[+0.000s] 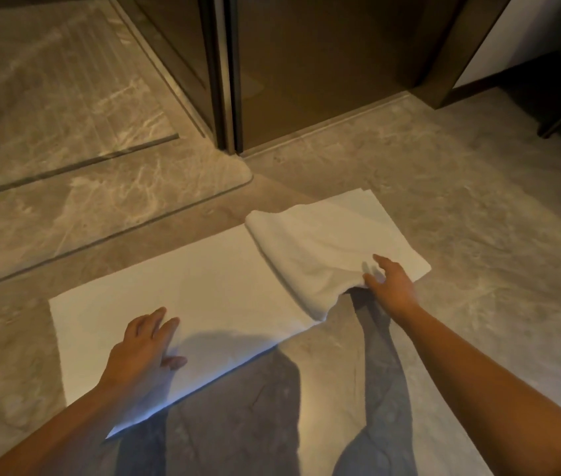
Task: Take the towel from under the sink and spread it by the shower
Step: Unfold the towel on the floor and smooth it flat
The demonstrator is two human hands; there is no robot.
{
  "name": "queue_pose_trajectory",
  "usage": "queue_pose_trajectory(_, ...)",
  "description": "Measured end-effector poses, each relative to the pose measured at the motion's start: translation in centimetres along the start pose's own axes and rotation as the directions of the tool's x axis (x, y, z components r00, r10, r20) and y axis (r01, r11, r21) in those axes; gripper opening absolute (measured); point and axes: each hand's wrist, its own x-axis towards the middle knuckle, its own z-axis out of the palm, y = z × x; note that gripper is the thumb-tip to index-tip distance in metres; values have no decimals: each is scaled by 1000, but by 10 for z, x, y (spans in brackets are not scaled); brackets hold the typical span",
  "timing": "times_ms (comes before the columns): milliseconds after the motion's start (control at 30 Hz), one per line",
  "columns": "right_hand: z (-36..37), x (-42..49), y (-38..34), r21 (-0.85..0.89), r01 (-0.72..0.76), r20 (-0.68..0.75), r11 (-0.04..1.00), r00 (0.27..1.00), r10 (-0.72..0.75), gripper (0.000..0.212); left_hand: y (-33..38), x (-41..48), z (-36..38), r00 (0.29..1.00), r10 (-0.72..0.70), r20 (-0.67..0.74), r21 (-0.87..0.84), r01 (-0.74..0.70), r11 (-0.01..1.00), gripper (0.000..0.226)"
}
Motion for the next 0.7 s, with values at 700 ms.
queue_pose_trajectory(700, 92, -47, -70, -501, 469, 496, 727, 844, -202, 59, -109, -73, -15, 996, 0, -85, 81, 7, 997, 68)
